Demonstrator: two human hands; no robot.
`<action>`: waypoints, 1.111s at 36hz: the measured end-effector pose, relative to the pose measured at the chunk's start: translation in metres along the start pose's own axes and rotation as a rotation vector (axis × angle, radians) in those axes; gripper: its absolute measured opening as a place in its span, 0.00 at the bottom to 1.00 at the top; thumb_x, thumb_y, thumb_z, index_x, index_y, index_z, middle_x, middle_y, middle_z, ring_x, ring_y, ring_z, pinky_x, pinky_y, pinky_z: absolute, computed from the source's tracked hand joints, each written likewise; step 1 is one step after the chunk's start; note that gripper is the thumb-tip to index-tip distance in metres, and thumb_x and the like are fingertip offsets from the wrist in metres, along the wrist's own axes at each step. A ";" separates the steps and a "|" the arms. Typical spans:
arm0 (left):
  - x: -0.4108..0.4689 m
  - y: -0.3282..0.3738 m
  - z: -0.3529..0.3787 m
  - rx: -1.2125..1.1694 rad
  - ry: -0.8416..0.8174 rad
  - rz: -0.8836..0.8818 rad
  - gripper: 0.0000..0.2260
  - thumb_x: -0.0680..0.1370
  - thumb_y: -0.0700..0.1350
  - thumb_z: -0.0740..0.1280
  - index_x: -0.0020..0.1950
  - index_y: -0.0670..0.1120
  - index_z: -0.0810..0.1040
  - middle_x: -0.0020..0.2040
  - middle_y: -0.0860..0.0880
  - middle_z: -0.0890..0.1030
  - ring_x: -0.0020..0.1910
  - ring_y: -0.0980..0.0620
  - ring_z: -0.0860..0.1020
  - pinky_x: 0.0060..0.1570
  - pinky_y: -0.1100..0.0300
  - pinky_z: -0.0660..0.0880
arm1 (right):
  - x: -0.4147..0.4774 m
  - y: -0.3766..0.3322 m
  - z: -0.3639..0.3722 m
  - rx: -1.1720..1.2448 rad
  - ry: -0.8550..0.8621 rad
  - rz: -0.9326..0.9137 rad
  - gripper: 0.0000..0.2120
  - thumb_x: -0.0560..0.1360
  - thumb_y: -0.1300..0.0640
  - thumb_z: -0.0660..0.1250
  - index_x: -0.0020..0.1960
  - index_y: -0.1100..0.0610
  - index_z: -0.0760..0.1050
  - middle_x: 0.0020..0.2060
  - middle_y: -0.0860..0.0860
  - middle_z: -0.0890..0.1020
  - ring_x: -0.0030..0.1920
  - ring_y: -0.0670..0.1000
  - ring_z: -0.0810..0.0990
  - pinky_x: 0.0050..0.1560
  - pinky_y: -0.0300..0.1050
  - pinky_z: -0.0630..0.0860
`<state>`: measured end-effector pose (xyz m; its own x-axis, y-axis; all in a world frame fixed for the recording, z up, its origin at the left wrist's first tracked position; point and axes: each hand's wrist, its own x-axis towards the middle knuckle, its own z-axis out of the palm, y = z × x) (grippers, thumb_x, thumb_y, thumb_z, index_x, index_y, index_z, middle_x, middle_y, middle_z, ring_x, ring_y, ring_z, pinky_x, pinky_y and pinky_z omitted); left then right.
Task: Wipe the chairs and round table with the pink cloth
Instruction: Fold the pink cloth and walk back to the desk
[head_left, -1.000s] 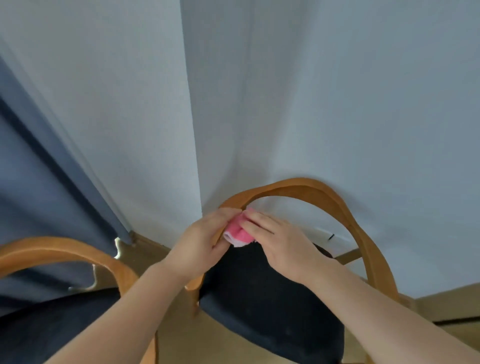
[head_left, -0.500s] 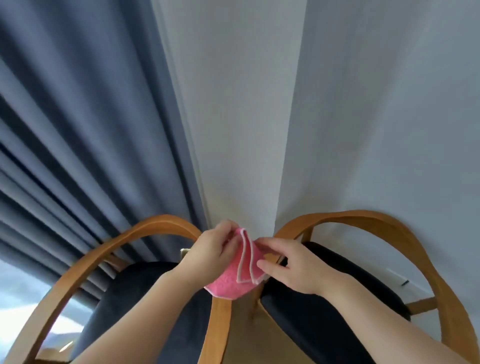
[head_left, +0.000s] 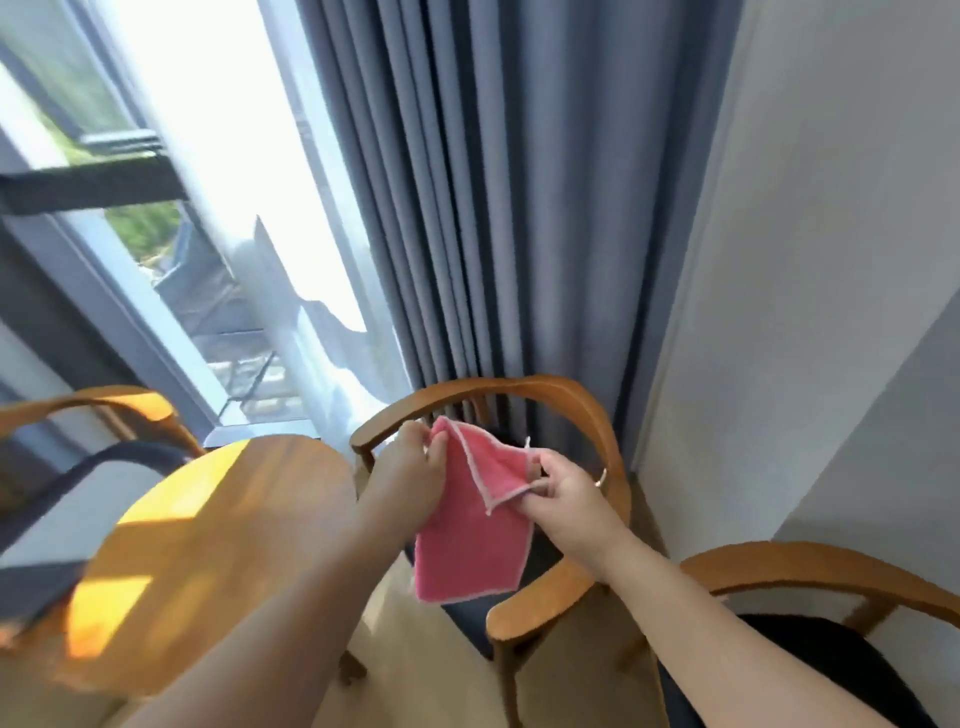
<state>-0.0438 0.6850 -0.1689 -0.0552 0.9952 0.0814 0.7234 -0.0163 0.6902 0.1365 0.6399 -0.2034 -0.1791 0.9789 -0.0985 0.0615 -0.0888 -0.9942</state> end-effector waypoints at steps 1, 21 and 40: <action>-0.008 -0.013 -0.015 0.001 0.033 -0.086 0.10 0.79 0.54 0.59 0.46 0.49 0.72 0.41 0.51 0.76 0.43 0.51 0.75 0.43 0.57 0.69 | 0.003 -0.005 0.016 0.032 -0.044 0.036 0.16 0.74 0.47 0.72 0.59 0.51 0.75 0.48 0.53 0.85 0.50 0.51 0.84 0.55 0.55 0.80; -0.246 -0.236 -0.273 -0.201 0.336 -0.371 0.15 0.64 0.38 0.68 0.44 0.54 0.81 0.42 0.55 0.82 0.45 0.56 0.80 0.45 0.56 0.79 | -0.026 -0.059 0.385 -0.723 -0.650 -0.227 0.28 0.63 0.63 0.69 0.62 0.46 0.78 0.48 0.48 0.80 0.49 0.50 0.78 0.50 0.45 0.78; -0.349 -0.431 -0.437 -0.207 0.656 -0.512 0.01 0.79 0.51 0.62 0.49 0.56 0.72 0.45 0.52 0.78 0.44 0.55 0.78 0.41 0.55 0.80 | -0.057 -0.076 0.683 -0.586 -0.909 -0.228 0.10 0.79 0.52 0.65 0.59 0.47 0.70 0.52 0.48 0.77 0.51 0.48 0.78 0.51 0.45 0.79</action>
<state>-0.6369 0.3022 -0.1807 -0.7741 0.6281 0.0794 0.3637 0.3385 0.8679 -0.5287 0.4652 -0.1528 -0.8854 0.4398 -0.1506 0.3481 0.4125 -0.8418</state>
